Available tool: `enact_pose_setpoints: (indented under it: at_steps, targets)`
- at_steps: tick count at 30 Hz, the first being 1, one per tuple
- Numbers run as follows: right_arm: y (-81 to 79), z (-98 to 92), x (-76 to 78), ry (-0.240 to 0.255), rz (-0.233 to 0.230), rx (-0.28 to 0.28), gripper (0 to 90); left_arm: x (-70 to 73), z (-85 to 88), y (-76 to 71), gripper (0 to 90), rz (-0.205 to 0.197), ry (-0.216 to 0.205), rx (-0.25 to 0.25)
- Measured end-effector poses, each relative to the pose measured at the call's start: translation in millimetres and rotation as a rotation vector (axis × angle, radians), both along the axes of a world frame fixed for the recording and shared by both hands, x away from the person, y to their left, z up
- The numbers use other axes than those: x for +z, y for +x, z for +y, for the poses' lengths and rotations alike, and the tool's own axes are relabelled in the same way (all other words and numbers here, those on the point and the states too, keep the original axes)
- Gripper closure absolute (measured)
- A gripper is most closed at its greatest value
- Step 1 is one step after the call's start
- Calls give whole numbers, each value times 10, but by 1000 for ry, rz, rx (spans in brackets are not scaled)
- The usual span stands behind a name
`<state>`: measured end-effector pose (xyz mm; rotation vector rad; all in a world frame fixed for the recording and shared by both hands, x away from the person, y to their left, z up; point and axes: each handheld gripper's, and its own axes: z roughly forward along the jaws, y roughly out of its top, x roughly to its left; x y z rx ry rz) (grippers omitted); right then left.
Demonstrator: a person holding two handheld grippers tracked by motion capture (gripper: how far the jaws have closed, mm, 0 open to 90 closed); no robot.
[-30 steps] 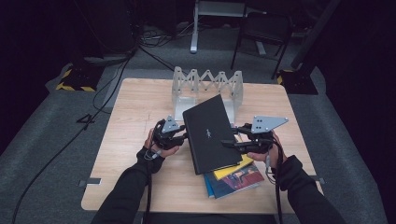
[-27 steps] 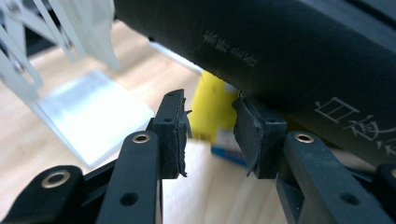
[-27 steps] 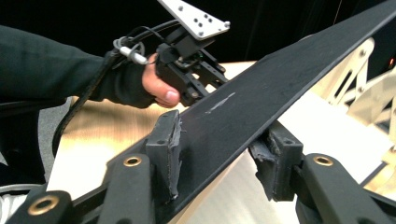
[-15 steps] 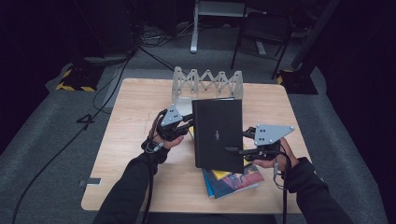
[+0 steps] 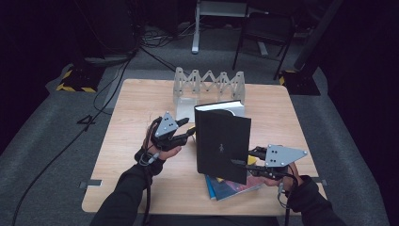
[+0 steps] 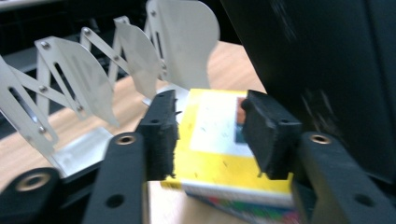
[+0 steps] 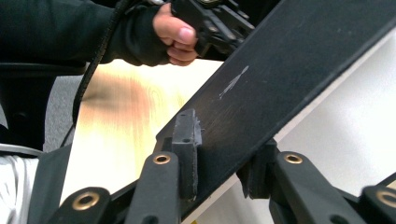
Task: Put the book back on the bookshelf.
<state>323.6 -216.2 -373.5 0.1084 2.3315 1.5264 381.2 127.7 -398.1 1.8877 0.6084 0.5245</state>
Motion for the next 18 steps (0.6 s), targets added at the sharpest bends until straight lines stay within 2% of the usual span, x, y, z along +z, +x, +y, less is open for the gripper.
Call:
enact_pose_setpoints:
  at_steps: [2, 4, 5, 6, 7, 10, 13, 15, 16, 18]
  targets:
    - [-9, -27, -36, 19, 11, -1, 722, -22, 9, -103, 452, 3, 45, -11]
    - [-17, -38, -59, 29, 14, 0, 726, -54, 4, -205, 422, 15, 67, -20]
    - [-26, -39, -65, 32, 12, -2, 727, -64, 5, -236, 399, 21, 72, -31]
    - [-41, -39, -71, 32, 9, -4, 727, -91, 1, -295, 362, 49, 70, -63]
    - [-41, -39, -71, 32, 9, -4, 727, -91, 1, -295, 345, 49, 70, -63]
    - [-60, -45, -85, 35, 5, -6, 731, -130, -22, -386, 308, 88, 63, -124]
    - [-76, -52, -99, 38, 0, -3, 733, -182, -101, -439, 268, 123, 75, -158]
    - [-85, -51, -101, 34, -7, -1, 732, -213, -194, -460, 256, 129, 97, -164]
    - [-90, -51, -103, 34, -9, -1, 733, -228, -265, -461, 256, 118, 112, -169]
    - [-99, -54, -108, 35, -13, -1, 733, -239, -299, -449, 256, 118, 114, -177]
